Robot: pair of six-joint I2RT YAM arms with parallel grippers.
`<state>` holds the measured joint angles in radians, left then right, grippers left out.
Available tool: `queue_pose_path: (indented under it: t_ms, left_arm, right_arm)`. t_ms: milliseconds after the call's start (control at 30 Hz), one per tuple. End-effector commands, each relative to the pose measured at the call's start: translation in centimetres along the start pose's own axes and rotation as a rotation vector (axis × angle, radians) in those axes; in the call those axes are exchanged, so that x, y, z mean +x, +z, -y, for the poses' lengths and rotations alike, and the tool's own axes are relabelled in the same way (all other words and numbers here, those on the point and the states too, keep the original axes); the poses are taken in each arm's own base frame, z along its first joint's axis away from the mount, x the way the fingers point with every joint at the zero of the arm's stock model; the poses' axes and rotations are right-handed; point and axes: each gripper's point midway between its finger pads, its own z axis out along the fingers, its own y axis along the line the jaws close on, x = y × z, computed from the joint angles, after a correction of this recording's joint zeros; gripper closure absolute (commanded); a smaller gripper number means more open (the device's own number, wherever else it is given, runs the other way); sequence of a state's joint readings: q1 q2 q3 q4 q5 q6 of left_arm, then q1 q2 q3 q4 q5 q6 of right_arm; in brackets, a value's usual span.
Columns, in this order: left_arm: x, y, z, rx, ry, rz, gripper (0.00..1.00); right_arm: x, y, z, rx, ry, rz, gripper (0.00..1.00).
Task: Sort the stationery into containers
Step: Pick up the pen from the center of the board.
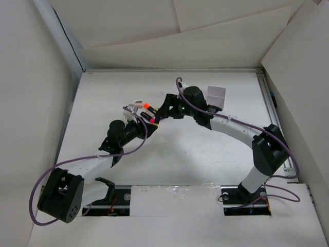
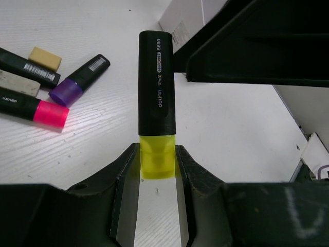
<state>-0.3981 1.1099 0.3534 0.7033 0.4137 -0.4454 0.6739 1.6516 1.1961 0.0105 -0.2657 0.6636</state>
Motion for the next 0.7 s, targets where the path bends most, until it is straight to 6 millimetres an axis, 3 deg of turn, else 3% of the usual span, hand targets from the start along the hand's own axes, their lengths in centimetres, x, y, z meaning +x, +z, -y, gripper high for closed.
queue_pose_path:
  t_ms: [0, 33, 367, 600, 667]
  left_arm:
    - [-1.0, -0.1, 2.1, 0.106, 0.041, 0.031, 1.0]
    - [-1.2, -0.1, 2.2, 0.111, 0.045, 0.039, 1.0]
    - [-1.0, -0.1, 2.5, 0.129, 0.046, 0.029, 1.0]
    - [-0.7, -0.1, 2.8, 0.15, 0.047, 0.015, 1.0]
    - [-0.9, -0.1, 2.9, 0.155, 0.051, 0.023, 0.96]
  right_arm:
    - [-2.3, 0.8, -2.2, -0.075, -0.019, 0.051, 0.23]
    - [-2.7, 0.7, -2.8, -0.096, -0.025, 0.06, 0.26]
    - [-3.0, 1.5, -2.1, -0.068, -0.022, 0.079, 0.5]
    - [-3.3, 1.8, -2.0, -0.067, -0.024, 0.093, 0.83]
    - [-3.3, 1.8, -2.0, -0.067, -0.024, 0.093, 0.93]
